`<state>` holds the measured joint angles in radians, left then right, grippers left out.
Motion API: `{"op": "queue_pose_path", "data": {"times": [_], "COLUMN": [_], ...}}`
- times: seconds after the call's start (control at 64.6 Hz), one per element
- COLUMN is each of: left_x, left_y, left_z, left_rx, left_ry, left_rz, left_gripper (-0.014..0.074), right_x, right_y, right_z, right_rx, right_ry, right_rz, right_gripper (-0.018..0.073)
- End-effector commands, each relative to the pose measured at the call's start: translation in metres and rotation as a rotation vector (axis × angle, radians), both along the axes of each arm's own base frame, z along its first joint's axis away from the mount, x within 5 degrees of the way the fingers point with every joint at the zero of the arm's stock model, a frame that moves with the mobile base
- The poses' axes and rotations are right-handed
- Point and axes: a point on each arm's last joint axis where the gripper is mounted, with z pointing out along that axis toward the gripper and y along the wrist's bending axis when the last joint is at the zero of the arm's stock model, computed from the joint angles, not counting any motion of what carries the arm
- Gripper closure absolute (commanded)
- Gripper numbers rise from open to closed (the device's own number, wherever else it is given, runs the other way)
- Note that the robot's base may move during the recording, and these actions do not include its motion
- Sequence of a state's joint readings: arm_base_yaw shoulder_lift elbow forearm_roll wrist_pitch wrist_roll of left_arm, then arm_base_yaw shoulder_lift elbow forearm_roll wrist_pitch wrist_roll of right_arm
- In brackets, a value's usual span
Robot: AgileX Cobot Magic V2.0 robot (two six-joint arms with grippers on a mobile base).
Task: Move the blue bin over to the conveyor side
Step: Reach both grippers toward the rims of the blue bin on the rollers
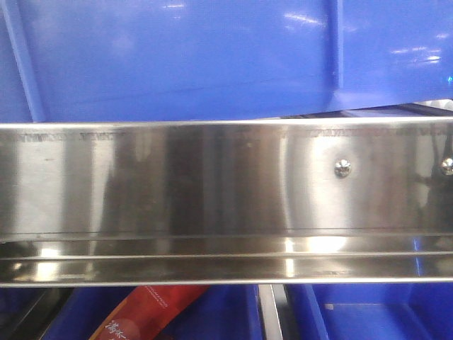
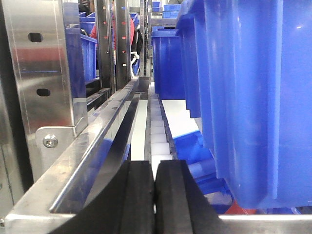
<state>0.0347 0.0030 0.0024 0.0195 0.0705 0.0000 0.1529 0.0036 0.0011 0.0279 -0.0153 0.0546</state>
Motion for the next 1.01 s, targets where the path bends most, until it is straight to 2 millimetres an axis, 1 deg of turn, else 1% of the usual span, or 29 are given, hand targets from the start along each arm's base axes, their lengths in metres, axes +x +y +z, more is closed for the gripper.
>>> {"op": "queue_pose_path", "data": {"times": [0.0, 0.464, 0.742, 0.897, 0.99], "left_x": [0.0, 0.0, -0.001, -0.001, -0.001], "left_y": [0.0, 0.0, 0.0, 0.0, 0.0], "left_z": [0.002, 0.003, 0.009, 0.012, 0.013], "left_rx": [-0.014, -0.013, -0.011, -0.012, -0.023], "left_ry": [-0.019, -0.023, -0.091, -0.132, -0.136], "left_rz": [0.001, 0.001, -0.001, -0.001, -0.002], "left_gripper": [0.062, 0.062, 0.062, 0.062, 0.062], "right_x": [-0.001, -0.001, -0.001, -0.002, -0.003], "right_y": [0.0, 0.0, 0.0, -0.001, -0.001], "right_z": [0.002, 0.002, 0.002, 0.009, 0.016], "right_rx": [0.004, 0.004, 0.004, 0.014, 0.029], "right_ry": [-0.019, -0.019, -0.019, -0.093, -0.178], "right_rz": [-0.001, -0.001, -0.001, -0.003, -0.006], "right_gripper": [0.0648, 0.0648, 0.0648, 0.0648, 0.0648]}}
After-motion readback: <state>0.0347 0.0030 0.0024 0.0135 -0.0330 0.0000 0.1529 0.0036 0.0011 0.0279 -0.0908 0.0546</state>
